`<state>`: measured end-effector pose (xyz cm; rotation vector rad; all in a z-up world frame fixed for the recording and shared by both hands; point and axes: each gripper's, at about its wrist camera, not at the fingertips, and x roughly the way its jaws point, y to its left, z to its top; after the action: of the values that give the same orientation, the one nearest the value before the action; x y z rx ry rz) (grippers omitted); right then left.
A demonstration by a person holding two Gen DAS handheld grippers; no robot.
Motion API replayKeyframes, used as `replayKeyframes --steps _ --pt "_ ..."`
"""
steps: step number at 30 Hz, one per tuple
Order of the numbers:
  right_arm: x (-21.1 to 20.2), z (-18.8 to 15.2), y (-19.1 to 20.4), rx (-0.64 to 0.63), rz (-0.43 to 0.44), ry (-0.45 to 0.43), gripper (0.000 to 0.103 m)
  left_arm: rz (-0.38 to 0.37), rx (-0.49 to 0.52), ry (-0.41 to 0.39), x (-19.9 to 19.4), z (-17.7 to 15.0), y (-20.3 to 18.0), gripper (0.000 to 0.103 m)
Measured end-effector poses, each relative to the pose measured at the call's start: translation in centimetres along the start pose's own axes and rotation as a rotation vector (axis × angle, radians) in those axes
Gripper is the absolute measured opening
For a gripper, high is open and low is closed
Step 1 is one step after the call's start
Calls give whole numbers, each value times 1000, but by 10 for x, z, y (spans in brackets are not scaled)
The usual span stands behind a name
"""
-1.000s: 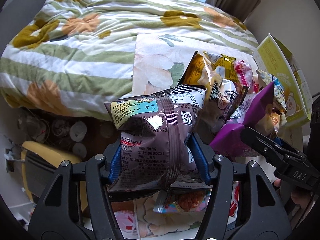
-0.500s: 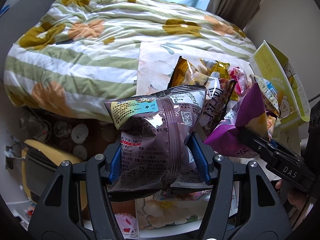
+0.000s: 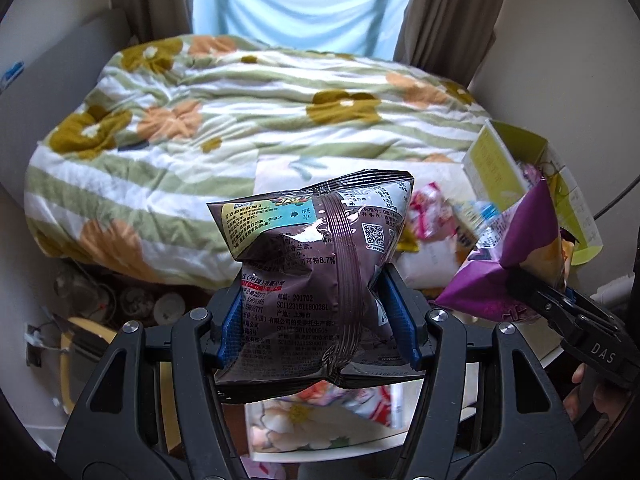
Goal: Organize snacks
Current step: 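Carry the dark brown bag into the box and open the left tool, then drop the purple chip bag into the box with the right tool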
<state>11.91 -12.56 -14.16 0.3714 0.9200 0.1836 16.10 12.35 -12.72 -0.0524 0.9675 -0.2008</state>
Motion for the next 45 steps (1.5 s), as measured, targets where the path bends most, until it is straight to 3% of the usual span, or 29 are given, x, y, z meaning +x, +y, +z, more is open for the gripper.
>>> replayKeyframes --steps 5,12,20,26,34,35,37,38,45 --pt "-45 22 -26 -27 0 -74 62 -29 19 -54 -17 21 -53 57" --pt "-90 60 -102 -41 -41 -108 62 -90 40 -105 -17 46 -155 57" --pt "-113 100 -195 -35 -93 -138 62 -161 81 -96 21 61 -276 57" --pt "-120 116 -240 -38 -113 -129 62 -188 90 -33 69 60 -349 57" --pt "-133 120 -277 -14 -137 -113 62 -165 119 58 117 41 -396 59" --pt "-132 121 -279 -11 -138 -112 62 -162 127 64 122 39 -399 61" --pt "-132 119 -283 -3 -140 -106 62 -145 149 62 126 37 -405 79" --pt "-132 119 -284 0 -140 -102 62 -128 158 54 126 37 -405 99" --pt "-126 118 -286 15 -129 -85 62 -121 169 38 113 38 -389 102"
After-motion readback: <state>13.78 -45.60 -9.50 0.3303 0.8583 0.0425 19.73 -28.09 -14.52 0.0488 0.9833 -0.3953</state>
